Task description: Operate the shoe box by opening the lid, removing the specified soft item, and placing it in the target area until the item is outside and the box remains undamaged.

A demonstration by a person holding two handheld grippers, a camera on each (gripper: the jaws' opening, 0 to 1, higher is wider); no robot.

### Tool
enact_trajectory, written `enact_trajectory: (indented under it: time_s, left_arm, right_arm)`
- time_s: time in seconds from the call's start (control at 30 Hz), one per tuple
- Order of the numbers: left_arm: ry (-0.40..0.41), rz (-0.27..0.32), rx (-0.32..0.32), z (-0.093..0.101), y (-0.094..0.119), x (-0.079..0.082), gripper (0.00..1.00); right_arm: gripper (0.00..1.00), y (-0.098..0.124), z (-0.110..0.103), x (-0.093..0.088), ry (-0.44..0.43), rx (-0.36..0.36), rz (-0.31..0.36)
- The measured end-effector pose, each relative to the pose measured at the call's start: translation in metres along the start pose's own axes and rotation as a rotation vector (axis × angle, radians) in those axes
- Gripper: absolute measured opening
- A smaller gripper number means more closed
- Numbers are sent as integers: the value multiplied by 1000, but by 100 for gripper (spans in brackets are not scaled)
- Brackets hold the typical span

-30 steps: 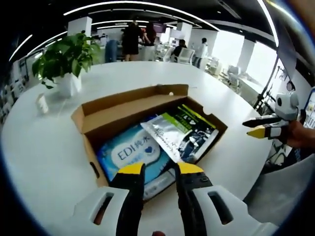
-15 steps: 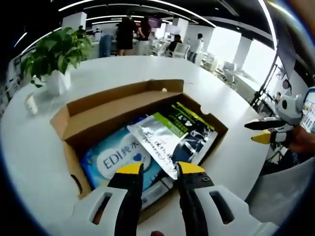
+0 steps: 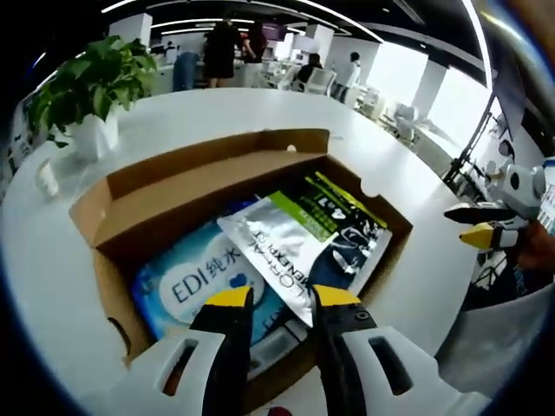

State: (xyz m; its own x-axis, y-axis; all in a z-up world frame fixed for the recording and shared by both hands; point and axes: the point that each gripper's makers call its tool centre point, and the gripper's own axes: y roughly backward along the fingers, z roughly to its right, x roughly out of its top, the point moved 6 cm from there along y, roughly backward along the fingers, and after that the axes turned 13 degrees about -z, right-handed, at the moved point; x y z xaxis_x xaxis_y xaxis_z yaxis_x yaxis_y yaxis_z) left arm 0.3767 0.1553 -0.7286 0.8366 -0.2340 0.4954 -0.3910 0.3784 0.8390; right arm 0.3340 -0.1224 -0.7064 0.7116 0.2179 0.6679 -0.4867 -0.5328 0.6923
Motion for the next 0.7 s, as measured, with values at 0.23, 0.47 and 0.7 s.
enact_trajectory:
  time_s: [0.23, 0.47, 0.7]
  left_arm:
    - [4, -20, -8, 4, -4, -3, 26]
    - [8, -28, -15, 6, -7, -4, 23]
    - [28, -23, -34, 7, -10, 0, 16]
  right_arm:
    - [41, 1, 0, -7, -35, 7, 11]
    - [41, 5, 2, -11, -44, 5, 14]
    - [41, 6, 5, -13, -59, 5, 19]
